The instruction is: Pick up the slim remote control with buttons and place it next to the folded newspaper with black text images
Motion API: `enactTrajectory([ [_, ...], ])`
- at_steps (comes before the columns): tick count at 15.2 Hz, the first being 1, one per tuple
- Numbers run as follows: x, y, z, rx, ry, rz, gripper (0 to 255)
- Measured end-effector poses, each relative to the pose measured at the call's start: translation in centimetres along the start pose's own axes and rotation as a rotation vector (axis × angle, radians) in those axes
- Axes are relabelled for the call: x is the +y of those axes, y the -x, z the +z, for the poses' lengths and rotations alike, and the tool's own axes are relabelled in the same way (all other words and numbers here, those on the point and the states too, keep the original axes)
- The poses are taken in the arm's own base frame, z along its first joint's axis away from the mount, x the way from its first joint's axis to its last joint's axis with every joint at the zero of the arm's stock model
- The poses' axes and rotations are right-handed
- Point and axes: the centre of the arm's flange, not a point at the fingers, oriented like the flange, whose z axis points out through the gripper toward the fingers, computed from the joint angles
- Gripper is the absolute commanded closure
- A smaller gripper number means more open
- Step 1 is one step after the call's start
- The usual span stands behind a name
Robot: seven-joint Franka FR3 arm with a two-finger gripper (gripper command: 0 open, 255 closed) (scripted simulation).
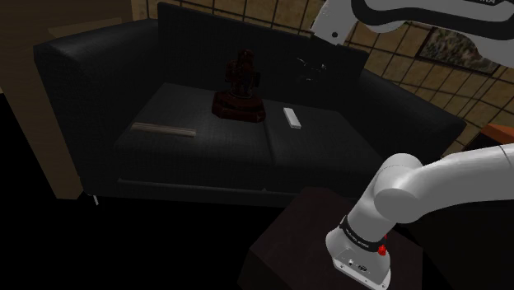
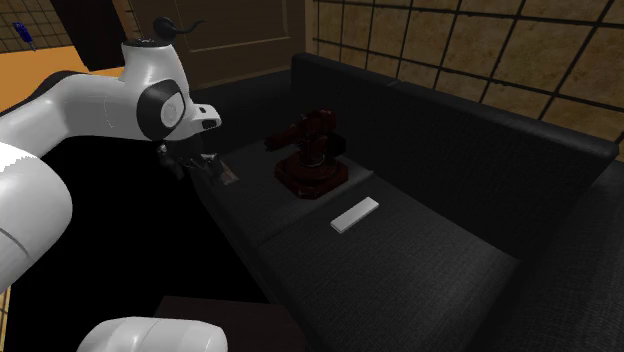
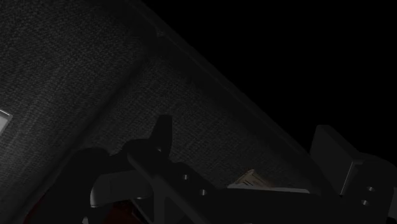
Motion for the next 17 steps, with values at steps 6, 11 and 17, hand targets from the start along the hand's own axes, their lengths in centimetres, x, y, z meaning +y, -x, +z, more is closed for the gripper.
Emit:
enactTrajectory([
  [6, 3.4, -3.2, 2.3, -0.008, 0.016, 0.048, 0],
  [11, 7.5, -6.8, 5.0, -0.018, 0.035, 0.107, 0],
  [17, 13.9, -11.0, 8.2, -0.029, 0.06, 0.18, 0],
])
